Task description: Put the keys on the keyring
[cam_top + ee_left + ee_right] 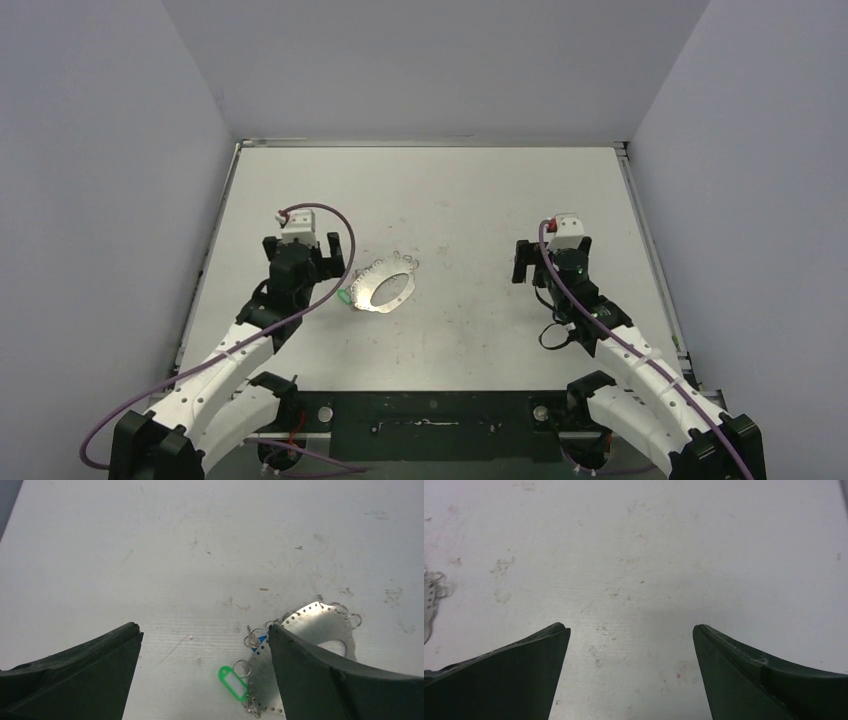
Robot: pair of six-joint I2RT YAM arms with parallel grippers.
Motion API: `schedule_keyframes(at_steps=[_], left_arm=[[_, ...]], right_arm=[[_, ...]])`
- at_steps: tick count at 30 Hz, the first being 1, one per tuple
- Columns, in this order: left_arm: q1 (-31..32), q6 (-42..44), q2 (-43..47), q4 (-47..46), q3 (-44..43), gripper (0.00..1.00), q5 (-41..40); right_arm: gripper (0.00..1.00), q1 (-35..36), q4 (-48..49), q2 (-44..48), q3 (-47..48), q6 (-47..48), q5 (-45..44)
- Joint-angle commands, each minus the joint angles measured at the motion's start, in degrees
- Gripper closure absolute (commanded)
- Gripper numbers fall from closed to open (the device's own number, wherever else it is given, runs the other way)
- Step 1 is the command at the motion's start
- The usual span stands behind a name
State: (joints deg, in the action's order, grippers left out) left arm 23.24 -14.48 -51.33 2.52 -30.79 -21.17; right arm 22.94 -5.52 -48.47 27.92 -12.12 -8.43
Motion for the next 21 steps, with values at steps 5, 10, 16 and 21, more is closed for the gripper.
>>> schedule_keyframes(at_steps=[5,10,16,21], left_arm=[[-0.97,12.06,3.67,-7.73,10.23,0.03,-8.75],[-5.24,14.21,-0.39,-17.01,16.02,0.03,-5.43],[-13.56,14.19,-7.78,-25.42,16.31,0.03,2.8],[-18.36,14.8,-14.4,-28.42,13.4,0.03,6.22]], right_arm=[[0.0,-0.24,11.5,-2.91,-4.81,6.38,-19.77],[0.0,-0.92,20.89,-7.77,-9.76,7.74,-23.54],[0.0,-4.0,31.87,-16.74,-10.92,7.11,-21.99],[0.0,-7.53,36.95,-20.88,-10.26,7.47,-20.63]])
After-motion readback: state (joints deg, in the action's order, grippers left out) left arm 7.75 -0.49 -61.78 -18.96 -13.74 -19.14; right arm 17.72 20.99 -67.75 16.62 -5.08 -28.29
